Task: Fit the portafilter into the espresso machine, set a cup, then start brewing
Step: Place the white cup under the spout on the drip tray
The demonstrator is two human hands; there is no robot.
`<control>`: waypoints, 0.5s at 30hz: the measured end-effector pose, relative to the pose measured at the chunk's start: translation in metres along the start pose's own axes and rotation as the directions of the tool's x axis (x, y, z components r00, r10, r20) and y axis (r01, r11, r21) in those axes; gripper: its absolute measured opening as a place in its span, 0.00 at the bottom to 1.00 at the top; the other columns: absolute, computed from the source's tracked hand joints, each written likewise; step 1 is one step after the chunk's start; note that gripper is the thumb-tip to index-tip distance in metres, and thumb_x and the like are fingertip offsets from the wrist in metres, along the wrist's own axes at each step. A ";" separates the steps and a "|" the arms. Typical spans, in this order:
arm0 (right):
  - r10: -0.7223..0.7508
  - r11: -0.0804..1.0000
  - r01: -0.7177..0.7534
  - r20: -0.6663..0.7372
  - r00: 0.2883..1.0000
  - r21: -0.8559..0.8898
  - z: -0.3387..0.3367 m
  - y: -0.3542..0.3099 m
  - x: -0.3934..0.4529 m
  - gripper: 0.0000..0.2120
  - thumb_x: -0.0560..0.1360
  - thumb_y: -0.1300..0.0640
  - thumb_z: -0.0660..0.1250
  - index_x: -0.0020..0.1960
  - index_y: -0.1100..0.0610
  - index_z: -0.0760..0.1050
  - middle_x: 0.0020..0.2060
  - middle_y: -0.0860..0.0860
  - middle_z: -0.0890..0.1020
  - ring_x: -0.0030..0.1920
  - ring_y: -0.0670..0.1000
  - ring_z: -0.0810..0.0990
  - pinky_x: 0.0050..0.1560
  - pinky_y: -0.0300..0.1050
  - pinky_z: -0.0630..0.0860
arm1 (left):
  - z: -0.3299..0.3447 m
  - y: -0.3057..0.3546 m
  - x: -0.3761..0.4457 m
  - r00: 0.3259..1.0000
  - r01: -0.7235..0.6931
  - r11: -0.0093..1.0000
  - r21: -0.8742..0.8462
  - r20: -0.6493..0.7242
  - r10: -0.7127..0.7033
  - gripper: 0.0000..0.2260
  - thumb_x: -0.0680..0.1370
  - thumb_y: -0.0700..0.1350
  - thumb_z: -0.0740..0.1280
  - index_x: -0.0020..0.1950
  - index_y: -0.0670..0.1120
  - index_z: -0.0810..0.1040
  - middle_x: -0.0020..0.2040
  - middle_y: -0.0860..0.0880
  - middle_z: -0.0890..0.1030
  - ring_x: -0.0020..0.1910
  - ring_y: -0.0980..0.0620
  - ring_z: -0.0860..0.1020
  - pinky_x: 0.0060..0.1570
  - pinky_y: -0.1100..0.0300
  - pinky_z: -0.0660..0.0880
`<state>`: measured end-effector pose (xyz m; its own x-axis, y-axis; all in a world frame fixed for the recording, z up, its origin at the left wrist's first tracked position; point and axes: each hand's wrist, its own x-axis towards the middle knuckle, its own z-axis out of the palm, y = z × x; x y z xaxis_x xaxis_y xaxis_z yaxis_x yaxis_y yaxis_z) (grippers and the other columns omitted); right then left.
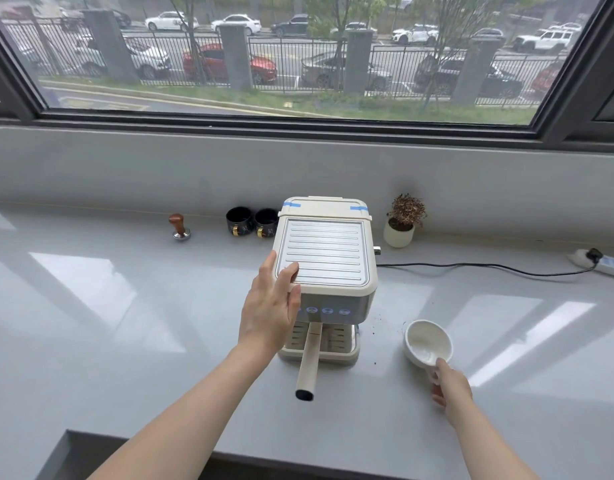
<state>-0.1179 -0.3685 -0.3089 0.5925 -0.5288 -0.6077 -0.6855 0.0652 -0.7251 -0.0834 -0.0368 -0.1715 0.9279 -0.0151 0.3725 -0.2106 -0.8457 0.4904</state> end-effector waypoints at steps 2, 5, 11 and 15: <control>0.057 0.995 -0.063 0.065 0.996 0.081 0.001 -0.001 -0.004 0.12 0.76 0.52 0.58 0.38 0.58 0.68 0.31 0.54 0.71 0.29 0.54 0.68 0.31 0.44 0.66 | 0.000 0.000 0.000 1.000 0.000 1.000 -0.001 0.000 0.000 0.19 0.79 0.56 0.49 0.67 0.53 0.68 0.75 0.45 0.61 0.62 0.42 0.71 0.48 0.47 0.77; 0.080 0.983 -0.095 0.106 0.991 0.155 0.002 -0.001 -0.008 0.11 0.77 0.54 0.59 0.37 0.56 0.68 0.32 0.53 0.70 0.31 0.52 0.71 0.32 0.45 0.68 | 0.000 0.001 0.000 1.000 -0.001 1.000 -0.005 -0.006 0.001 0.19 0.79 0.55 0.50 0.67 0.53 0.68 0.75 0.45 0.61 0.62 0.42 0.71 0.47 0.48 0.77; 0.052 0.961 -0.072 0.083 0.995 0.267 0.006 0.006 -0.012 0.11 0.77 0.55 0.62 0.55 0.61 0.74 0.35 0.52 0.75 0.38 0.51 0.77 0.56 0.50 0.72 | 0.000 0.001 0.000 1.000 0.005 1.000 -0.015 -0.002 -0.006 0.18 0.79 0.54 0.50 0.67 0.53 0.67 0.75 0.45 0.60 0.63 0.42 0.70 0.48 0.48 0.77; 0.023 0.943 -0.076 0.163 0.986 0.325 0.014 0.006 -0.022 0.18 0.77 0.58 0.63 0.60 0.70 0.72 0.39 0.51 0.73 0.40 0.53 0.79 0.67 0.55 0.70 | 0.001 0.000 0.000 1.000 0.005 0.999 -0.032 -0.001 -0.005 0.19 0.79 0.55 0.49 0.67 0.53 0.67 0.76 0.46 0.60 0.63 0.42 0.70 0.50 0.48 0.77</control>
<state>-0.1289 -0.3444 -0.3045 0.6376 -0.3821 -0.6690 -0.5538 0.3763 -0.7427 -0.0829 -0.0372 -0.1726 0.9287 -0.0110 0.3707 -0.2162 -0.8283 0.5170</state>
